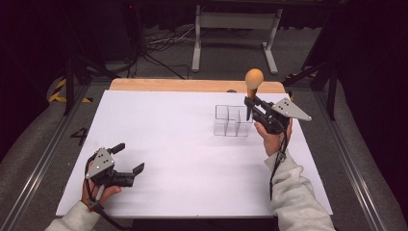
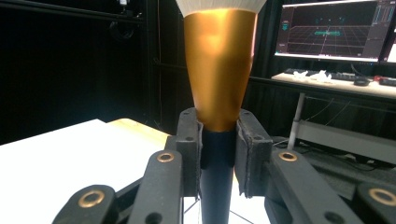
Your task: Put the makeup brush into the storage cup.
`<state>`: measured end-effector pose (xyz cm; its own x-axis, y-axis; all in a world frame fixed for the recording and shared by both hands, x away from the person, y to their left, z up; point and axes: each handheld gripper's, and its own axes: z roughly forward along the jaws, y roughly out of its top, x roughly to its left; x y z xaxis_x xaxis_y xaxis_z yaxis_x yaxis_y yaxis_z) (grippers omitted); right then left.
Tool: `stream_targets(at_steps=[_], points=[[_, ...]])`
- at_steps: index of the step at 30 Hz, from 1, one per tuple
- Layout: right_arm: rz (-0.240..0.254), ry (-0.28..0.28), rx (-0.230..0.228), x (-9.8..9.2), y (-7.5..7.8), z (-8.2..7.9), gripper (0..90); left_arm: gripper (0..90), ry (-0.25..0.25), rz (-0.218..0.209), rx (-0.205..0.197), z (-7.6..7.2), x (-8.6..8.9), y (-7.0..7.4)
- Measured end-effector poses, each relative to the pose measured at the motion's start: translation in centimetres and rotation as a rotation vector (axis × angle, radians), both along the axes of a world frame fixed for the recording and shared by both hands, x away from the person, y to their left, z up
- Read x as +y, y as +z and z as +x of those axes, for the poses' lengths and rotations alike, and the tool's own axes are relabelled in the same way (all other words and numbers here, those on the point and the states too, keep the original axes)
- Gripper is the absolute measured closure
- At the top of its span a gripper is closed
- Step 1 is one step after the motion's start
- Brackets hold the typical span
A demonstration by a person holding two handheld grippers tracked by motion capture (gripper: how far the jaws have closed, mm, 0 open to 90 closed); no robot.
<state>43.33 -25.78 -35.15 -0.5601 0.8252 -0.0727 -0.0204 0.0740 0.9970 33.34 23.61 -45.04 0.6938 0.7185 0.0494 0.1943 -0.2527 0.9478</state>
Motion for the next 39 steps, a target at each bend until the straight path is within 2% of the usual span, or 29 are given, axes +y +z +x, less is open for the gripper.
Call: stream_targets(at_steps=[7,11,28,29,31,39], points=[[0.031,-0.018,0.001,0.1,0.3,0.8,74.3,3.3,-0.003,-0.001,-0.002,-0.1,0.0,0.0],[0.020,-0.022,0.003,0.2,0.2,1.1,74.3,3.2,-0.008,-0.002,0.004,-0.1,0.0,0.0],[0.048,-0.050,0.011,-0.3,-0.1,2.1,74.3,3.2,-0.014,0.004,0.007,-0.1,0.0,-0.1],[0.062,-0.051,0.006,-0.4,-0.1,2.1,74.3,3.2,-0.015,0.002,0.008,-0.1,0.0,-0.1],[0.052,-0.053,0.006,-0.5,-0.1,2.1,74.3,3.5,-0.015,0.003,0.008,-0.1,0.0,-0.1],[0.055,-0.064,0.036,-0.8,-0.8,2.6,74.3,3.5,-0.016,0.003,0.008,-0.1,0.0,-0.1]])
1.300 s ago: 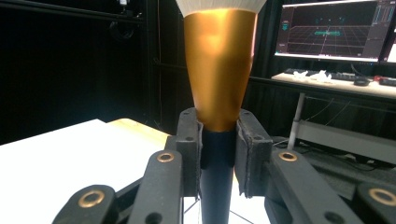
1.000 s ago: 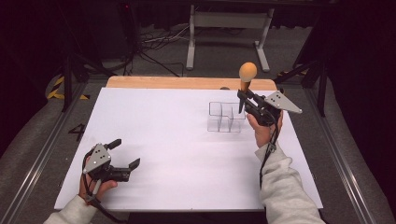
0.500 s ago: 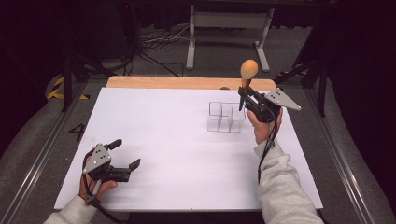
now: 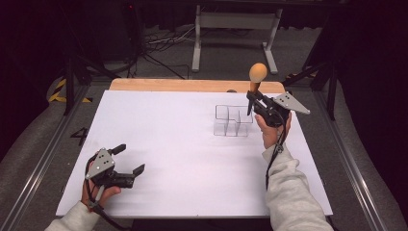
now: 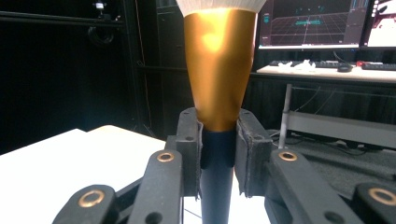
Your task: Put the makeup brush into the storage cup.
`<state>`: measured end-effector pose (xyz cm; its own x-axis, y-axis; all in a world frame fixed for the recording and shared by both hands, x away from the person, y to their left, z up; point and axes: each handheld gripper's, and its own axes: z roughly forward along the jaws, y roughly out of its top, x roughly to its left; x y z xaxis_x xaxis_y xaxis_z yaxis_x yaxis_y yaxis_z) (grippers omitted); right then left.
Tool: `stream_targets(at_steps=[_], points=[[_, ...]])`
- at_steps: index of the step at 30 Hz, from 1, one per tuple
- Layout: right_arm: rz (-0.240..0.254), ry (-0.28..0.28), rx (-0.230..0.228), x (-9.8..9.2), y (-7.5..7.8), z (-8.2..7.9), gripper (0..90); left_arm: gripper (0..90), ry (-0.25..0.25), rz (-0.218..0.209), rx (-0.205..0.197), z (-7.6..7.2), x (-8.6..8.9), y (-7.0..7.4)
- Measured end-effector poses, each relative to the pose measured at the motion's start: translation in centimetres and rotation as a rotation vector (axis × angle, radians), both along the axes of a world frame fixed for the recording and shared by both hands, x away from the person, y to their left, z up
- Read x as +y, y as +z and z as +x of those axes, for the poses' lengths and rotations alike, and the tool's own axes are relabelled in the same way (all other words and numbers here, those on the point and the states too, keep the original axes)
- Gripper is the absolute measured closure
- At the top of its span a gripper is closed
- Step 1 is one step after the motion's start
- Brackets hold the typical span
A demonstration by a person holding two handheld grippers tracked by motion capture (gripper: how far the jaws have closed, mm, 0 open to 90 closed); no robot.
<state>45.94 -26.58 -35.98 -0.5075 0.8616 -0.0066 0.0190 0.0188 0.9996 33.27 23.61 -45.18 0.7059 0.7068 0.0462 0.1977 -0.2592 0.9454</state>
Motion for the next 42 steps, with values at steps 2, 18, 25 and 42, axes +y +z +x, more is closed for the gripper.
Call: stream_targets(at_steps=[2,18,25,42], points=[[-0.005,-0.003,0.006,-0.1,-0.2,0.1,74.3,3.5,0.000,-0.001,0.001,0.0,0.0,0.0],[0.000,-0.014,0.045,0.1,-2.2,0.4,74.3,3.5,0.004,-0.001,0.001,0.0,0.0,0.0],[0.004,-0.015,0.056,-0.2,-2.5,0.5,74.3,3.5,0.003,-0.004,0.004,0.0,0.0,-0.1],[-0.005,-0.013,0.076,-0.2,-3.1,0.2,74.3,3.6,0.003,0.000,-0.001,0.0,0.0,0.0]])
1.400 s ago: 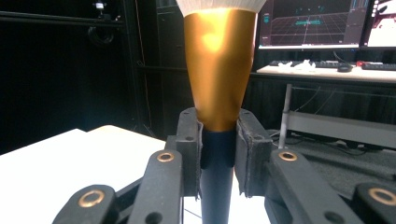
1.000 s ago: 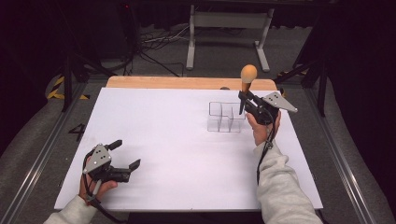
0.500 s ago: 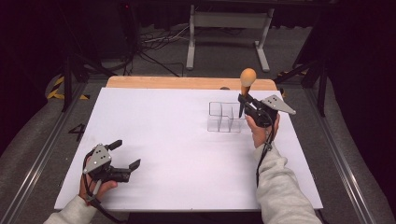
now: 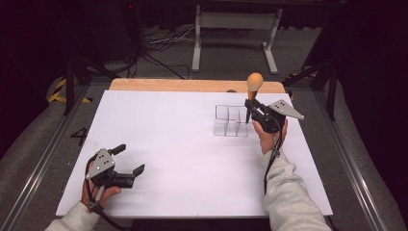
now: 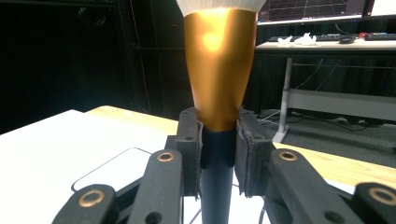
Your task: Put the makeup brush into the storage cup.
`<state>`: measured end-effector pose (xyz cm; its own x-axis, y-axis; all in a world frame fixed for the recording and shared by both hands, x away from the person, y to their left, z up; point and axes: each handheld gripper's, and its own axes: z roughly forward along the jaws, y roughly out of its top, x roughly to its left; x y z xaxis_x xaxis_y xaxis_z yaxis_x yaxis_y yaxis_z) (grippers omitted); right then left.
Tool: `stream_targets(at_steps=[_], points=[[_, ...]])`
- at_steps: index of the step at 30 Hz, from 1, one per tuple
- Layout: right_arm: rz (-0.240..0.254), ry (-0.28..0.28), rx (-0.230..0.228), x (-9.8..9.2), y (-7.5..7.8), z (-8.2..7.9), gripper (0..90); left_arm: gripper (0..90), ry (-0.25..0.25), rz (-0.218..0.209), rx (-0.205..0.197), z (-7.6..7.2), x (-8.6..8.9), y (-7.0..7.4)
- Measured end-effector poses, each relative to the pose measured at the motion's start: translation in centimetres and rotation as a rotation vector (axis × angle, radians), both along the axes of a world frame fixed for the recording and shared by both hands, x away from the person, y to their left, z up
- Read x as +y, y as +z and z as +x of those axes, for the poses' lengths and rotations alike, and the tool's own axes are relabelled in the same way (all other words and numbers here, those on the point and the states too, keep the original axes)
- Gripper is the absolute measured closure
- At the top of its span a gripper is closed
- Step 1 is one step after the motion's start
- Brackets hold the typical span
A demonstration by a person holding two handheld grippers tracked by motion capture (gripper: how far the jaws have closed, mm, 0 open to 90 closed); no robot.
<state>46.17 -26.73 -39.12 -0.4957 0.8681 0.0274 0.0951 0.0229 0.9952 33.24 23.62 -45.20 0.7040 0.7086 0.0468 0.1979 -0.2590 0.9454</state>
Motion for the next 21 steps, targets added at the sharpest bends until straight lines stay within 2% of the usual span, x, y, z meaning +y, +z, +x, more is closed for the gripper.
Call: stream_targets(at_steps=[21], points=[[-0.017,-0.005,0.018,0.33,-0.82,-0.19,74.2,3.6,0.001,0.005,-0.008,-0.16,0.04,0.17]])
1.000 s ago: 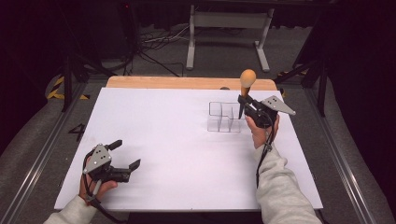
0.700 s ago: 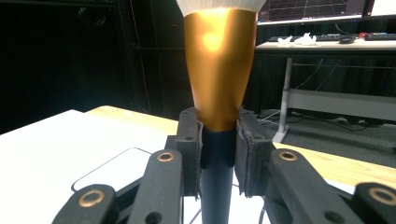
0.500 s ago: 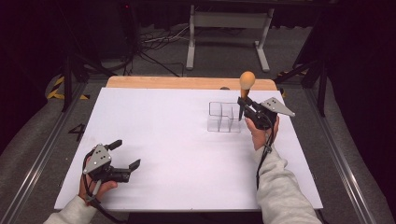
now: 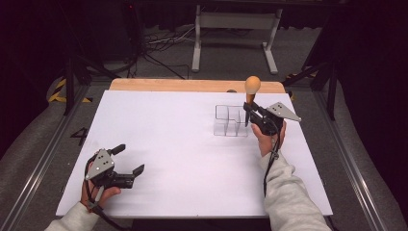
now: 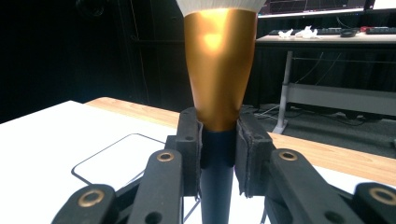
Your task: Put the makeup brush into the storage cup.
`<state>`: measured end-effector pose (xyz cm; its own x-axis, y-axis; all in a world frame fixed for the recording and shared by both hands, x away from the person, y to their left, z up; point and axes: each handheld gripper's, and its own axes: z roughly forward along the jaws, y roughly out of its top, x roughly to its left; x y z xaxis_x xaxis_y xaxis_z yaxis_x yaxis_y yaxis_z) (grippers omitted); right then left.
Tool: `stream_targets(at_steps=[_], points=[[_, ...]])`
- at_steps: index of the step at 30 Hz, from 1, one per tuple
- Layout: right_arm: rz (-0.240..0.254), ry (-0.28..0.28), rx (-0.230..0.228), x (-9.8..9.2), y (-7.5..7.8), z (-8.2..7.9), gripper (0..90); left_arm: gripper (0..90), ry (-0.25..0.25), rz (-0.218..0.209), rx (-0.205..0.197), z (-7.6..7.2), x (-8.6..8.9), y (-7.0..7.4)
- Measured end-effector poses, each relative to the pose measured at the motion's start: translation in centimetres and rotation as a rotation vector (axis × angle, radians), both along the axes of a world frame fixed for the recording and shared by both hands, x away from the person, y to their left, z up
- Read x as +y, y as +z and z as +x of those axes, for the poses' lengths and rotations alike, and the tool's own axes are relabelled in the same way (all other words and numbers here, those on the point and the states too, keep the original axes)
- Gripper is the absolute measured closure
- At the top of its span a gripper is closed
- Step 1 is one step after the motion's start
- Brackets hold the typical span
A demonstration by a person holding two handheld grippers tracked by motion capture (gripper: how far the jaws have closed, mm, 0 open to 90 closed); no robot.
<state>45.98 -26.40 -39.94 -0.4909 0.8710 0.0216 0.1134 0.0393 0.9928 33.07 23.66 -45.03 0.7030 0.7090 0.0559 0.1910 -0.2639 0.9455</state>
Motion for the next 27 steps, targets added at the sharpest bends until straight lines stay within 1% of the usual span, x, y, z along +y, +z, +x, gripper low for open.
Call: stream_targets(at_steps=[9,16,17,19,21,23,24,25,26,27], points=[[-0.001,-0.001,-0.002,0.01,0.03,-0.02,74.1,3.7,-0.001,0.002,0.004,0.04,-0.08,-0.04],[-0.001,-0.007,-0.001,0.02,0.04,-0.02,73.8,3.9,0.004,-0.005,0.002,0.04,-0.09,-0.06],[-0.003,-0.010,-0.002,-0.01,0.05,-0.03,72.7,3.9,0.004,-0.005,0.003,0.05,-0.09,-0.06],[0.005,-0.018,-0.003,-0.08,0.12,-0.06,65.8,3.9,0.005,-0.004,0.003,0.06,-0.10,-0.06],[-0.011,-0.029,0.004,-0.04,0.07,0.01,61.8,3.9,0.004,-0.005,0.004,0.06,-0.11,-0.06],[0.004,-0.026,0.001,-0.14,0.07,0.01,57.8,3.9,0.004,-0.003,0.005,0.06,-0.12,-0.07],[0.001,-0.029,-0.004,-0.10,0.17,-0.04,57.2,3.9,0.003,-0.003,0.005,0.06,-0.11,-0.07],[-0.007,-0.022,-0.008,-0.05,0.26,-0.08,54.5,3.9,0.004,-0.005,0.004,0.06,-0.09,-0.06],[-0.007,-0.022,-0.008,-0.05,0.26,-0.08,54.5,3.9,0.004,-0.005,0.004,0.06,-0.09,-0.06],[-0.019,-0.026,-0.013,0.05,0.36,-0.14,49.4,3.9,0.004,-0.005,0.004,0.06,-0.09,-0.06]])
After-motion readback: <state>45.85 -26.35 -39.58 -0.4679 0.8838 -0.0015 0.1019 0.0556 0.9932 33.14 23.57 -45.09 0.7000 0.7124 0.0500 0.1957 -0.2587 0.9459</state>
